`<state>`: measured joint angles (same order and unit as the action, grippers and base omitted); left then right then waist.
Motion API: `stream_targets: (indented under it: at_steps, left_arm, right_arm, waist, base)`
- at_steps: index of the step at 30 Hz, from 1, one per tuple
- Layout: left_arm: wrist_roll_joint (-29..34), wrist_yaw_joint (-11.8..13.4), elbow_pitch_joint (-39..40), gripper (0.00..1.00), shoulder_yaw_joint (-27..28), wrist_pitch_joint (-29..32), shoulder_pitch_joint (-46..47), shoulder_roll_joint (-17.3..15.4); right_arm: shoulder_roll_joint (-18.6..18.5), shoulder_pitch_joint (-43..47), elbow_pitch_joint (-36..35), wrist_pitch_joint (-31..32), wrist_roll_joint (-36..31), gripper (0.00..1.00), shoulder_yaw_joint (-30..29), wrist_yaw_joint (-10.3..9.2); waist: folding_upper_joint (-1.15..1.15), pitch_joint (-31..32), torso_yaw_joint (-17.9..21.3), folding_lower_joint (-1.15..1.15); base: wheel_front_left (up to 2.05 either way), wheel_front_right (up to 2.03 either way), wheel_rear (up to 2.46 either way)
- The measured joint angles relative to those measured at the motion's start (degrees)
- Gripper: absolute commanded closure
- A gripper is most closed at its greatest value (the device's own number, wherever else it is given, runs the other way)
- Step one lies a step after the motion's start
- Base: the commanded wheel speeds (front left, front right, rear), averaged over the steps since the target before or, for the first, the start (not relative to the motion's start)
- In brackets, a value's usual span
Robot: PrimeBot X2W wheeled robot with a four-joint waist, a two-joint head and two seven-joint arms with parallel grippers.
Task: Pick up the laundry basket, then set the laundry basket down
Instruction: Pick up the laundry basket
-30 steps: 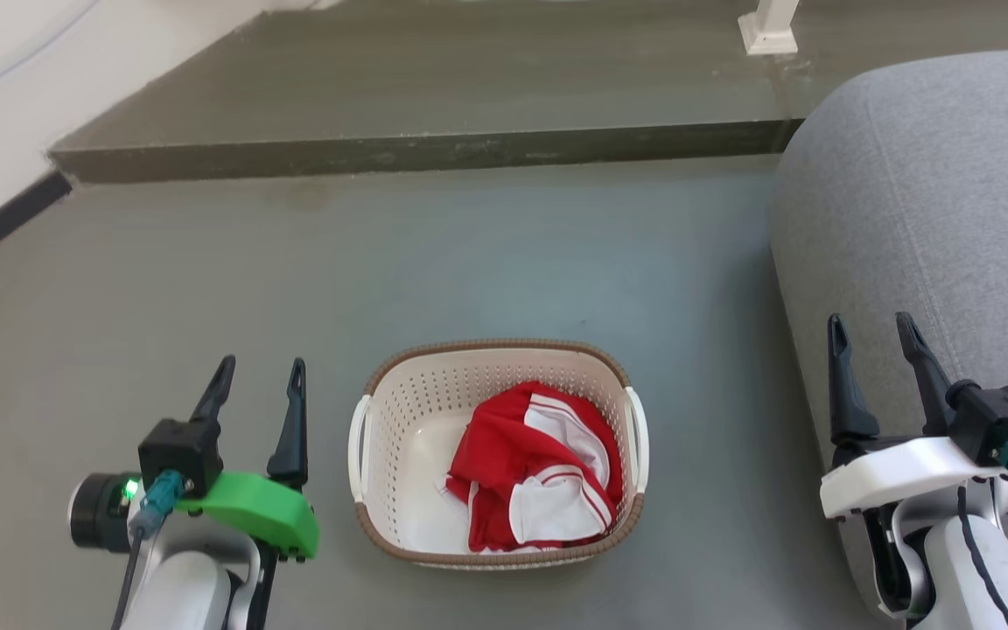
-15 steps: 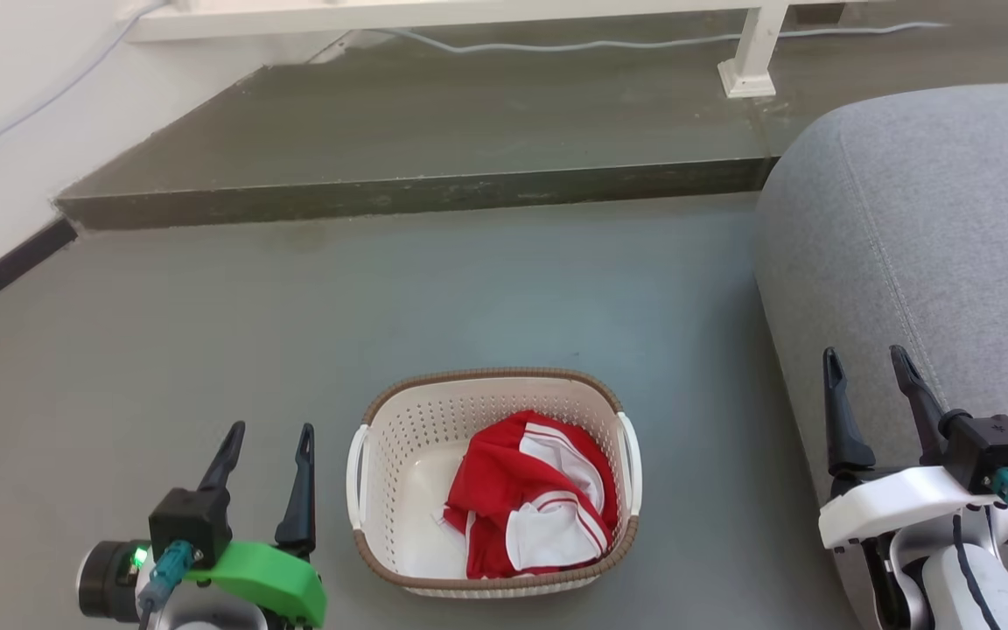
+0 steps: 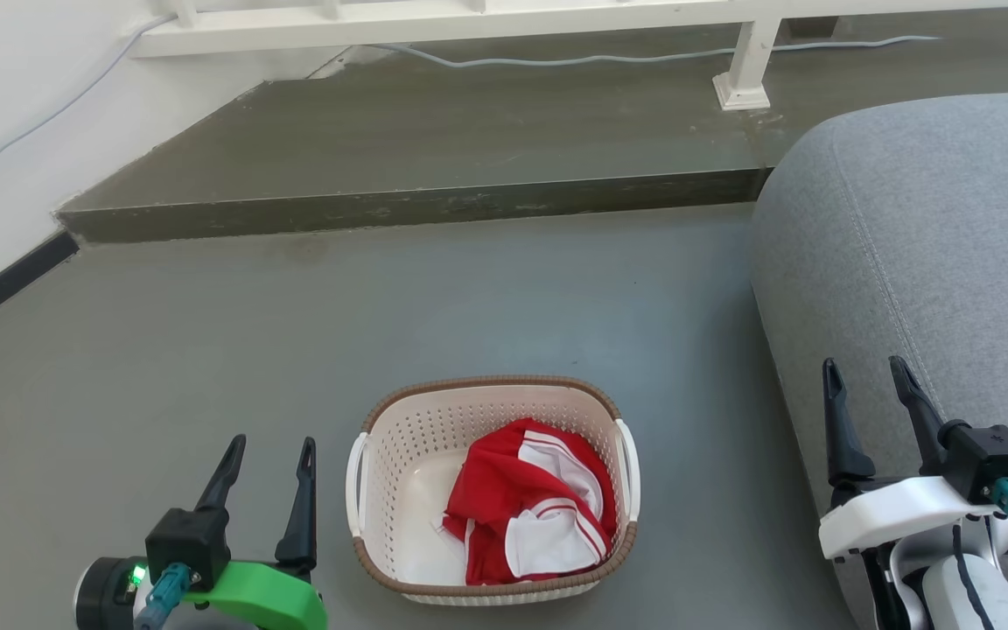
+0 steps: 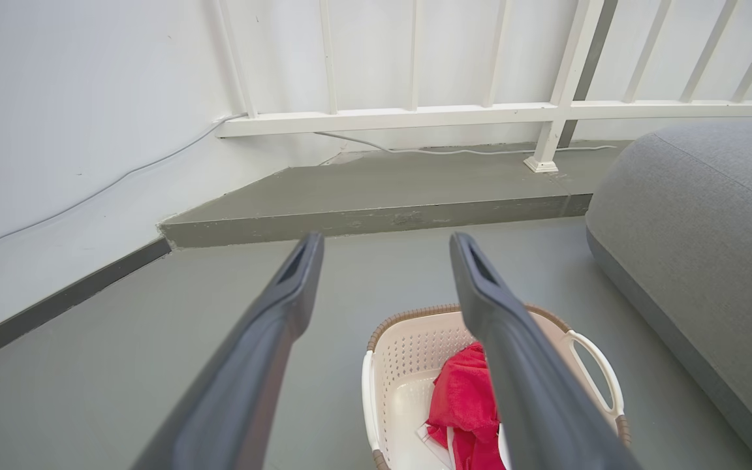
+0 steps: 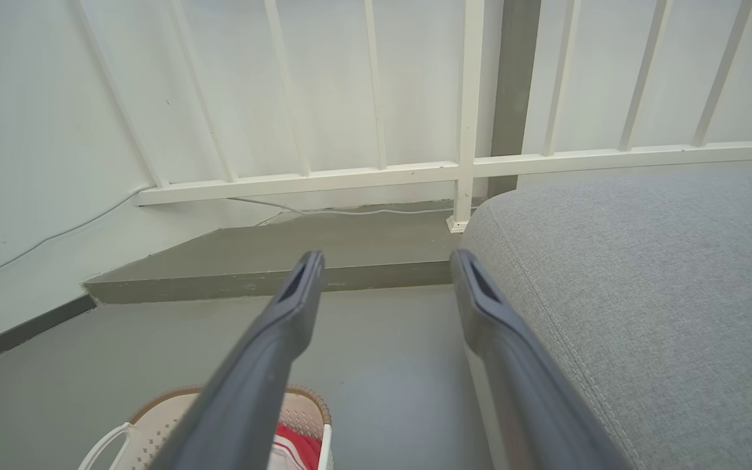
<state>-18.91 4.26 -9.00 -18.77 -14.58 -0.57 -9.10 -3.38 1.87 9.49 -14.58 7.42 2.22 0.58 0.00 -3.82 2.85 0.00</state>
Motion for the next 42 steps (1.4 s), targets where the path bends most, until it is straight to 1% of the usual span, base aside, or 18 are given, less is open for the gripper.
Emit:
stream_targets:
  at_steps: [9,26,34,39,42]
  left_arm:
    - [0.01,0.13,1.68,0.00,0.07,0.44,-0.93,-0.78]
    - [0.08,0.57,4.46,0.00,0.03,1.82,-2.03,-0.86]
    - [0.60,0.74,5.95,0.00,-0.02,2.54,-1.96,-0.86]
    - [2.04,0.74,6.27,0.00,-0.30,3.47,-1.46,-1.12]
    - [2.29,0.74,6.69,0.00,-0.86,3.96,0.52,-1.11]
  right_arm:
    - [0.08,0.02,-0.24,0.00,0.00,0.00,0.00,-0.02]
    - [0.14,0.30,-0.56,0.00,0.11,0.00,0.02,-0.11]
    - [0.27,0.47,-0.86,0.00,0.43,0.00,0.30,-0.09]
    - [0.38,0.21,-0.76,0.00,0.74,0.00,1.13,0.07]
    - [0.59,-0.89,-0.69,0.00,0.92,0.00,1.57,0.08]
  waist:
    - [0.00,-0.04,-0.17,0.00]
    - [0.00,-0.37,-0.32,0.00]
    - [0.00,-2.61,-0.42,0.00]
    - [0.00,-5.16,-0.49,0.00]
    - [0.00,-7.10,-0.50,0.00]
  base:
    - [0.00,0.00,0.00]
    - [0.00,0.00,0.00]
    - [0.00,0.00,0.00]
    - [0.00,0.00,0.00]
    - [0.00,0.00,0.00]
